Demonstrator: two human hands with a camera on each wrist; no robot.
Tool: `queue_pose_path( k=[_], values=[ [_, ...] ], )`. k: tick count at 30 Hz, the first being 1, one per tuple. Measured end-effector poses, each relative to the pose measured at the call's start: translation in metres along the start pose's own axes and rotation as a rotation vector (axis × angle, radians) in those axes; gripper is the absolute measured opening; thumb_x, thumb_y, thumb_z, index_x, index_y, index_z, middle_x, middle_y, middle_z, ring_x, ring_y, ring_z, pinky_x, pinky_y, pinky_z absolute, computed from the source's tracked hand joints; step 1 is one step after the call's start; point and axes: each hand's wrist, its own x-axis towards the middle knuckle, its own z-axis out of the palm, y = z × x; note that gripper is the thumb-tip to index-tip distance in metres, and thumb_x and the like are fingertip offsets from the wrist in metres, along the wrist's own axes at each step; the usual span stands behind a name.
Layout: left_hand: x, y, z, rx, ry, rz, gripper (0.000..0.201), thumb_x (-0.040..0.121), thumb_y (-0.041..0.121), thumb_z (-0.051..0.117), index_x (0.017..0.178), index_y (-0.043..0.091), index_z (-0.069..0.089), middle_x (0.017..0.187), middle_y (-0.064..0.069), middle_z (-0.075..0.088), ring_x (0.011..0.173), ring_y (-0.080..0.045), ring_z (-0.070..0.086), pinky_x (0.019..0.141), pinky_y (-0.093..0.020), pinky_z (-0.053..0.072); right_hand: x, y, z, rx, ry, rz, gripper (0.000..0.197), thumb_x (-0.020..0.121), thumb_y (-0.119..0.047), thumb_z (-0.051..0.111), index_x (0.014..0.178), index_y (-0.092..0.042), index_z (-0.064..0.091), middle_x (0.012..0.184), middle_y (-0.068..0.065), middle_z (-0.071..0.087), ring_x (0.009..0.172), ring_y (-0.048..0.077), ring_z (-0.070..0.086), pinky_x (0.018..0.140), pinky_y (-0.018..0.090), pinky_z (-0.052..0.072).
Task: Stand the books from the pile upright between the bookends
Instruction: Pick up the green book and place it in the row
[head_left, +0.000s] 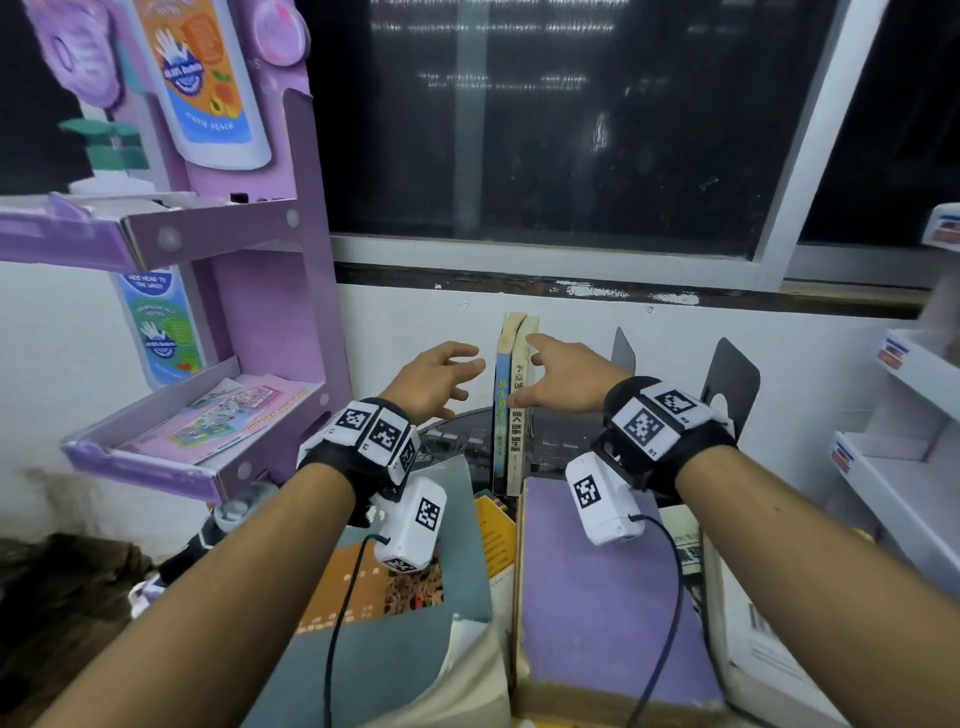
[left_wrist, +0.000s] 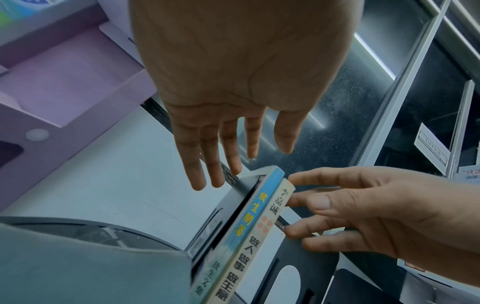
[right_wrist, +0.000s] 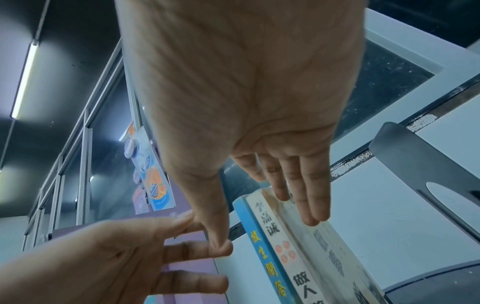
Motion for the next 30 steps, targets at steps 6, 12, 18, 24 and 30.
queue_pose_path(
  k=[6,12,18,24,30],
  values=[
    [-0.024,-0.009,-0.024,0.113,0.012,-0.083,0.035,0.095,0.033,0.055,0.128,0.024,0.053,0.125,-0.003,0.059,0.108,-0.025,0.058,0.076,-0.032,0.045,-0.021,-0.009,-0.001,-0.033,-0.012,-0.015,0.077,0.086,-0.040,0.068,0.147,-0.012,0.030,0.144,0.010,0.045,0.127,0.026,0.047,0.097,0.031,0.039],
    [-0.048,-0.022,-0.047,0.218,0.016,-0.171,0.038,0.095,0.034,0.054,0.131,0.021,0.051,0.126,-0.004,0.058,0.105,-0.023,0.054,0.075,-0.031,0.041,-0.037,-0.026,0.008,-0.074,-0.090,-0.027,0.075,0.089,-0.046,0.061,0.148,-0.013,0.029,0.151,0.009,0.037,0.134,0.026,0.040,0.101,0.030,0.036],
    [-0.067,-0.042,-0.063,0.349,0.008,-0.253,0.048,0.093,0.041,0.055,0.135,0.019,0.049,0.140,-0.003,0.048,0.117,-0.023,0.049,0.088,-0.033,0.039,-0.042,-0.047,0.037,-0.091,-0.234,-0.026,0.084,0.087,-0.061,0.054,0.151,-0.015,0.024,0.155,0.007,0.031,0.138,0.026,0.035,0.109,0.037,0.033],
    [-0.090,-0.050,-0.066,0.338,0.023,-0.389,0.048,0.097,0.029,0.051,0.137,0.004,0.045,0.143,-0.017,0.044,0.130,-0.037,0.043,0.095,-0.042,0.041,-0.044,-0.057,0.066,-0.154,-0.360,-0.006,0.082,0.086,-0.065,0.051,0.145,-0.011,0.034,0.130,0.007,0.055,0.104,0.021,0.055,0.083,0.031,0.045],
    [-0.106,-0.071,-0.084,0.299,-0.090,-0.610,0.058,0.086,0.045,0.064,0.134,0.016,0.048,0.127,-0.011,0.056,0.105,-0.037,0.061,0.076,-0.041,0.055,-0.038,-0.056,0.073,-0.097,-0.422,0.041,0.064,0.085,-0.061,0.057,0.120,-0.008,0.054,0.085,0.003,0.056,0.070,0.018,0.054,0.066,0.029,0.048]
  ],
)
